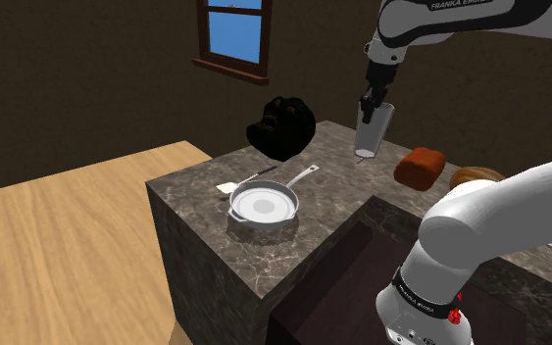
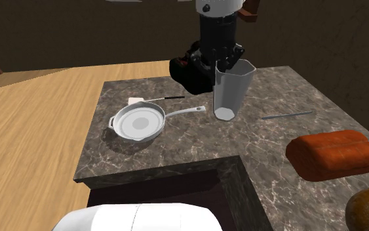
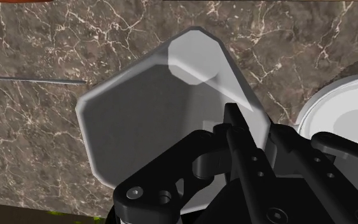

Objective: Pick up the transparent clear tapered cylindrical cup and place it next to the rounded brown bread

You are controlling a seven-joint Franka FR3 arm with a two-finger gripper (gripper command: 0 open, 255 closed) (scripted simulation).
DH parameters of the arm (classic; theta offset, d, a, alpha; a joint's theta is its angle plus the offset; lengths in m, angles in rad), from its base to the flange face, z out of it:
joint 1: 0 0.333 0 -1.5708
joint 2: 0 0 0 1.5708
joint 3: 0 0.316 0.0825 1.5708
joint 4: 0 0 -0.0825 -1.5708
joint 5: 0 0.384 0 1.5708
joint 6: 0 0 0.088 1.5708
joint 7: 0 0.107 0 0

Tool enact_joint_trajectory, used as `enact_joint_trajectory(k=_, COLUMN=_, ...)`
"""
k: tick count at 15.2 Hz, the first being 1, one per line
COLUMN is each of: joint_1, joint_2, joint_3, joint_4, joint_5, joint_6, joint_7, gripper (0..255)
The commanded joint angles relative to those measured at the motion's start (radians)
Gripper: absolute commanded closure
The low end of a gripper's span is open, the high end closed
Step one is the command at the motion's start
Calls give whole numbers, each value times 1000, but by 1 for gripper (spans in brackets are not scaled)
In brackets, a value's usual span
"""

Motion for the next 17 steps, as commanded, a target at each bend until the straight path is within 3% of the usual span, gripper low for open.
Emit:
enact_joint_trajectory(k=1, joint_1=2, joint_2=6, joint_3=3, joint_4=30, joint_5=4, joint_6=-24, joint_7=-4, gripper=255)
enact_joint_trajectory(k=12, joint_1=11, joint_2=32, joint_3=20, joint_4=191, joint_5=23, joint_6=-158, joint_7=-22, gripper=255)
enact_joint_trajectory(k=17, joint_1=-31, joint_2=-20, joint_3=-68, joint_4=176, joint_5=-33, joint_6=-171, joint_7=-133, gripper=255)
